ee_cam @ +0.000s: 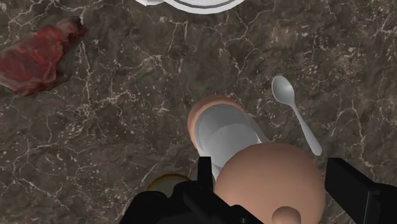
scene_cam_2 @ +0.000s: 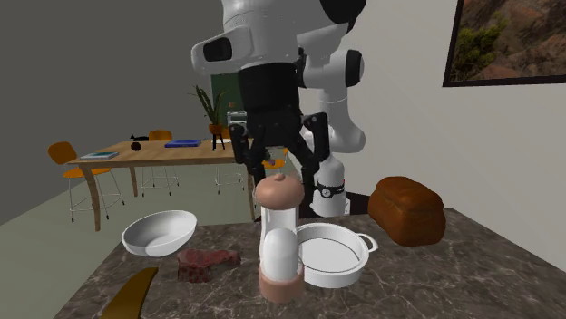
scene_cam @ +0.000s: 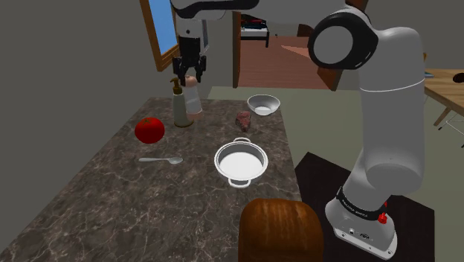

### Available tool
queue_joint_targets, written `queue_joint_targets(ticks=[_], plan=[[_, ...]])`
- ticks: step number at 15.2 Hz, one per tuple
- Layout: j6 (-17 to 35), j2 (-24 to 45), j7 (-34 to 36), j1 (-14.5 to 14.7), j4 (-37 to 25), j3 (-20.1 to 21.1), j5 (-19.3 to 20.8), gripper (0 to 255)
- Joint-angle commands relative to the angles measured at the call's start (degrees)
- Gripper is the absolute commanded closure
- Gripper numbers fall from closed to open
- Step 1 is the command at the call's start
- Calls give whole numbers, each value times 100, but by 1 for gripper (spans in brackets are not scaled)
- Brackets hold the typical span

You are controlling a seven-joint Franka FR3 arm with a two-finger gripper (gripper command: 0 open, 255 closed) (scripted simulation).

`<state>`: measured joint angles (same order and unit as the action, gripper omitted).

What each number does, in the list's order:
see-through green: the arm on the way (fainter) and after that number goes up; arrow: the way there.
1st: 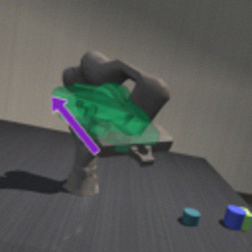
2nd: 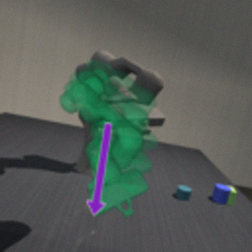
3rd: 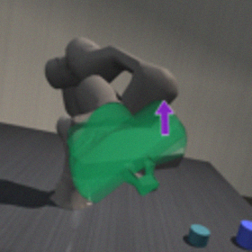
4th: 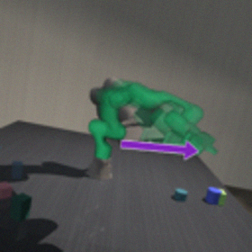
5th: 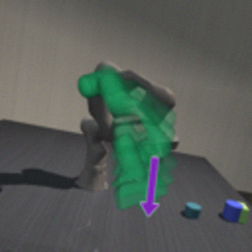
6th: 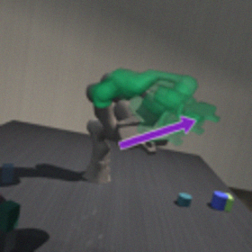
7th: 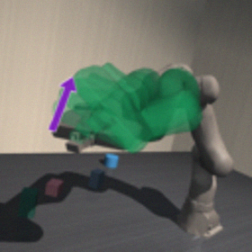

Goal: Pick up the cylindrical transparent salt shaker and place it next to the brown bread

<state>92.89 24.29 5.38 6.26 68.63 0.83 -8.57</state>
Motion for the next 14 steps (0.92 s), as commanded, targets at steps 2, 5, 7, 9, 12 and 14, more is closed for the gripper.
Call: queue_joint_targets(ticks=[2, 5, 7, 9, 12, 14], plan=[[-281, 74, 33, -9, -355, 1, 2, 255], [-574, 183, 73, -15, -760, 4, 4, 255], [-785, 277, 103, -19, -1067, 7, 5, 255], [-1013, 395, 135, -23, -1415, 11, 5, 255], [-1407, 638, 191, -31, -2056, 20, 3, 255], [-1736, 884, 240, -37, -2634, 30, 1, 255]])
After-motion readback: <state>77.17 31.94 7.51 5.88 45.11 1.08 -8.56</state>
